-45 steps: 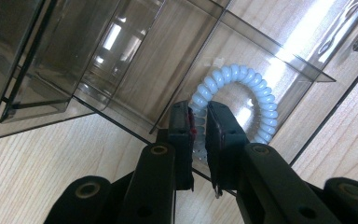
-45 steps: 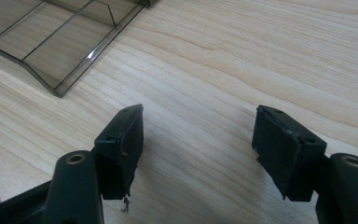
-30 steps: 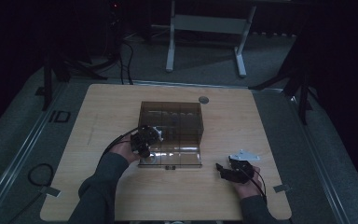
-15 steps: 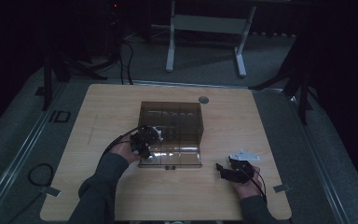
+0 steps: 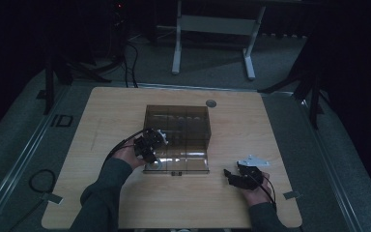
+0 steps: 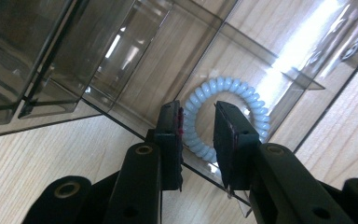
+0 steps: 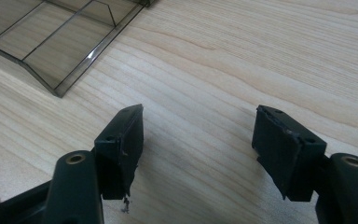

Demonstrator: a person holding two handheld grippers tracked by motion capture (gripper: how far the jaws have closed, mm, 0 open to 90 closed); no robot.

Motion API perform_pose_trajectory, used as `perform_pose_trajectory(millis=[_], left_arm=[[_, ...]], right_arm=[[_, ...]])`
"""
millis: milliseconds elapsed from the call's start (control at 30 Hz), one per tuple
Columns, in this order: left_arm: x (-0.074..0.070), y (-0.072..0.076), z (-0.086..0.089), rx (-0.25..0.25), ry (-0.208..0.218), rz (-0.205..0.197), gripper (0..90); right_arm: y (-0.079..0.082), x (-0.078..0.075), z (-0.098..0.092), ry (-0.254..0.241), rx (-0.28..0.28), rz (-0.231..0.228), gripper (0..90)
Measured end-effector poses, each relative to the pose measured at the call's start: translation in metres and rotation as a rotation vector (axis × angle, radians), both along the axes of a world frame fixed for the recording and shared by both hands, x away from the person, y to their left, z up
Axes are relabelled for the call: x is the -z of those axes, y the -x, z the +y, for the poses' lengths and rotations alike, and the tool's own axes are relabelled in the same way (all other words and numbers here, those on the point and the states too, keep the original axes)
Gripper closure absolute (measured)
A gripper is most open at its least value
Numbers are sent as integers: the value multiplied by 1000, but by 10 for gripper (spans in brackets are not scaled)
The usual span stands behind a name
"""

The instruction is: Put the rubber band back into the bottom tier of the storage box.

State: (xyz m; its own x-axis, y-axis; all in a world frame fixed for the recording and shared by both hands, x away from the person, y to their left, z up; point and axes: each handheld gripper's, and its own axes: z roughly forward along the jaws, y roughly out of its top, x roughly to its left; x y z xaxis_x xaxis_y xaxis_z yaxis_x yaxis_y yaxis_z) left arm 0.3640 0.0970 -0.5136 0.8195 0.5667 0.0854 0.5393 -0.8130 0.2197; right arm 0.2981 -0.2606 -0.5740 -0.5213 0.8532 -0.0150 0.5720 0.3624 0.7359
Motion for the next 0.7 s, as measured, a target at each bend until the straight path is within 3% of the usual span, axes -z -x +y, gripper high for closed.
perform_pose_trajectory(millis=[500, 700], left_arm=[[-15, -1, 6, -18, 60, -17, 701], [-17, 0, 12, -43, 104, -20, 697]], right_arm=[[0, 0, 0, 0, 0, 0, 335], [0, 0, 0, 0, 0, 0, 335]])
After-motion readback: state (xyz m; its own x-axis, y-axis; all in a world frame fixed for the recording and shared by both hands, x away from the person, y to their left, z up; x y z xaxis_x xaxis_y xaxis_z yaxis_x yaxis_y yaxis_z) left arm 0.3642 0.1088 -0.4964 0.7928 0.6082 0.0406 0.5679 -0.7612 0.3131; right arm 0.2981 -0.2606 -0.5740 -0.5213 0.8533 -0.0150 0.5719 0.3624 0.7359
